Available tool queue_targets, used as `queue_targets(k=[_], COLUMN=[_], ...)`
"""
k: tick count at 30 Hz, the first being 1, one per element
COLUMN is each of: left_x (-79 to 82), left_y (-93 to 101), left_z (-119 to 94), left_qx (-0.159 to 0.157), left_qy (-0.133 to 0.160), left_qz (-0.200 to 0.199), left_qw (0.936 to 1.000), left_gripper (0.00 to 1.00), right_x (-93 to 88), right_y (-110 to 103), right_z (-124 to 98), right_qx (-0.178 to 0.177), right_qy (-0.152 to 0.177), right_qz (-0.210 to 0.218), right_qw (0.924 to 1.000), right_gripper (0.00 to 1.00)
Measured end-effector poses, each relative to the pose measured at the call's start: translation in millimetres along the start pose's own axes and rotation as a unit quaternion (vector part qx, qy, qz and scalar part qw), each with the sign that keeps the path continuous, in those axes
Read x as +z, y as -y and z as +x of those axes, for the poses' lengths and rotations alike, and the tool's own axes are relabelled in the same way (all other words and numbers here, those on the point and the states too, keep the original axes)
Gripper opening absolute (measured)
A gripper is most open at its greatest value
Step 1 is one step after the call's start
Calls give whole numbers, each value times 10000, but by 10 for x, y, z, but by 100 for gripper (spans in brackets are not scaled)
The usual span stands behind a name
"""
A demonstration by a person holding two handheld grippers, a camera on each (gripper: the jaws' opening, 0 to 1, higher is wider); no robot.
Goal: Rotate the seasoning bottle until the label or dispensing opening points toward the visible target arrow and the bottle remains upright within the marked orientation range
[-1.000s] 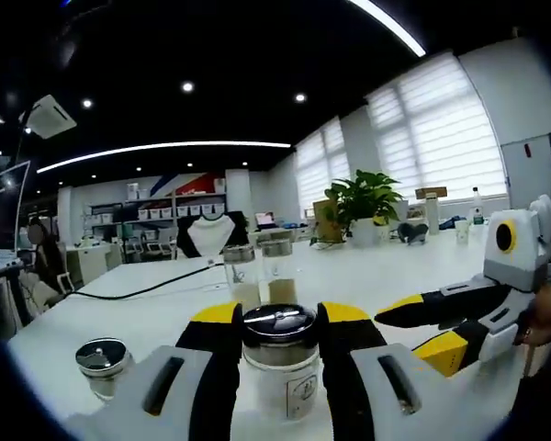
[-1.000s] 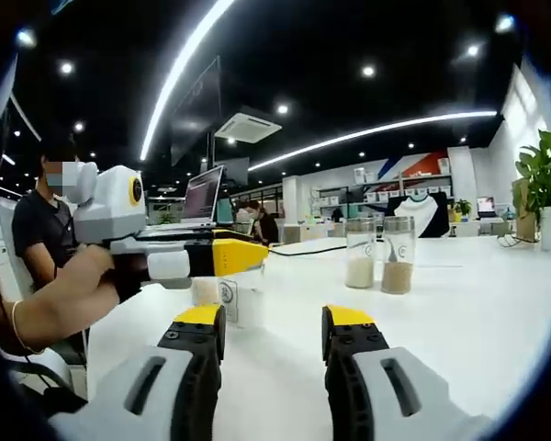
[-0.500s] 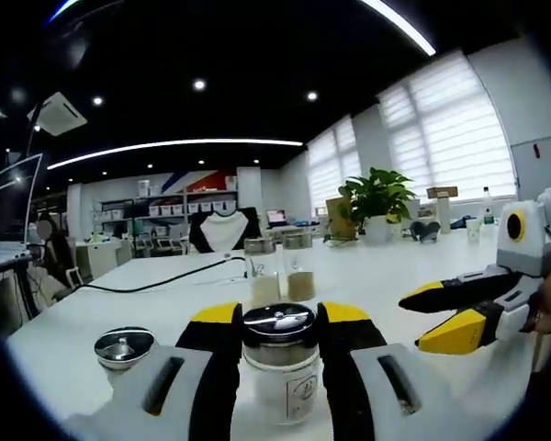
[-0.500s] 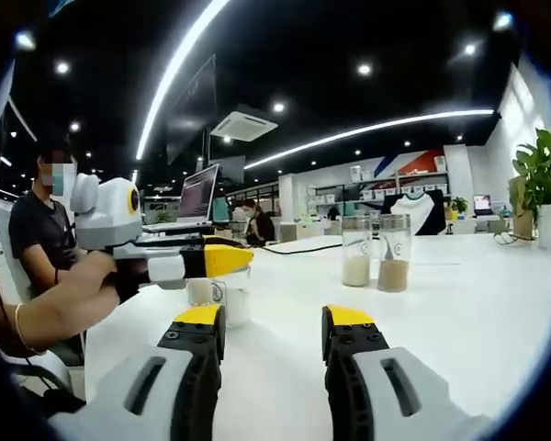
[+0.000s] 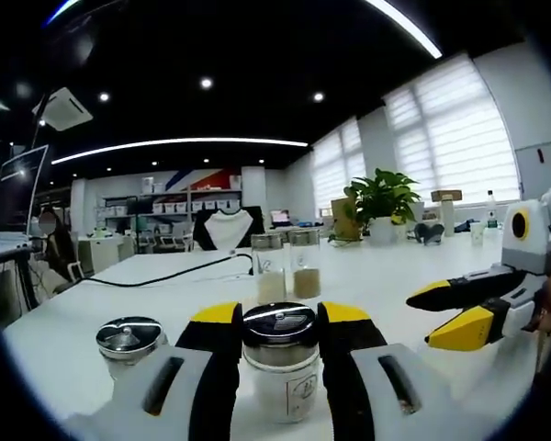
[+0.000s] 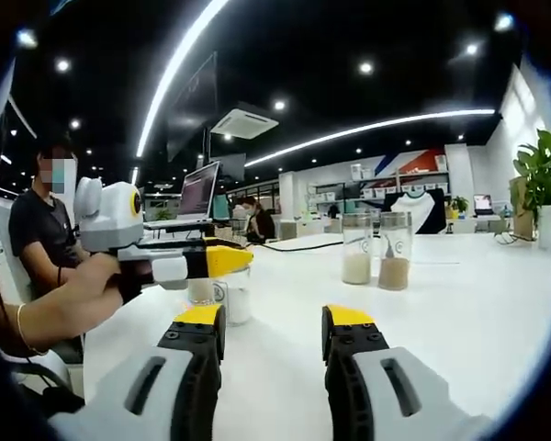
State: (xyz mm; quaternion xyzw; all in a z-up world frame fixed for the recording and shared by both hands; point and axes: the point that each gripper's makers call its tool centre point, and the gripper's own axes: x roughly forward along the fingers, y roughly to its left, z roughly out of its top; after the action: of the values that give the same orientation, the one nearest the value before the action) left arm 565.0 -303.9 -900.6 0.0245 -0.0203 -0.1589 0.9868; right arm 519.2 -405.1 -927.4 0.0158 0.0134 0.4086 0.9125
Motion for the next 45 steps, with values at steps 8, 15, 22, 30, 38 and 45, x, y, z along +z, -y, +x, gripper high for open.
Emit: queue_targets(k=[8, 15, 22, 30, 38, 45], left_x=[-4, -1, -3, -5, -7, 13], left_y=[-6, -37, -41, -42, -35, -28], left_z=[-7, -31, -49, -60, -55, -54], left_qx=[113, 348, 512, 702, 745, 811], left_qy=[-25, -28, -30, -49, -54, -33], left_qz=[10, 31, 3, -3, 14, 101], left_qw=[9999, 9994, 9987, 9975, 9972, 9967], left_gripper=[34, 34, 34, 34, 35, 35], right_x=[-18, -17, -19, -10, 17, 10], right_y=[13, 36, 65, 81, 123, 133], right_z=[6, -17, -40, -54, -84, -92], right_qx=[2, -43, -70, -54, -116, -104], right_qy=[-7, 6, 9, 20, 96, 130], right_qz=[68, 92, 109, 136, 218, 328], right_qw=[10000, 9999, 9999, 9999, 9996, 9993], right_gripper=[40, 40, 40, 40, 40, 40])
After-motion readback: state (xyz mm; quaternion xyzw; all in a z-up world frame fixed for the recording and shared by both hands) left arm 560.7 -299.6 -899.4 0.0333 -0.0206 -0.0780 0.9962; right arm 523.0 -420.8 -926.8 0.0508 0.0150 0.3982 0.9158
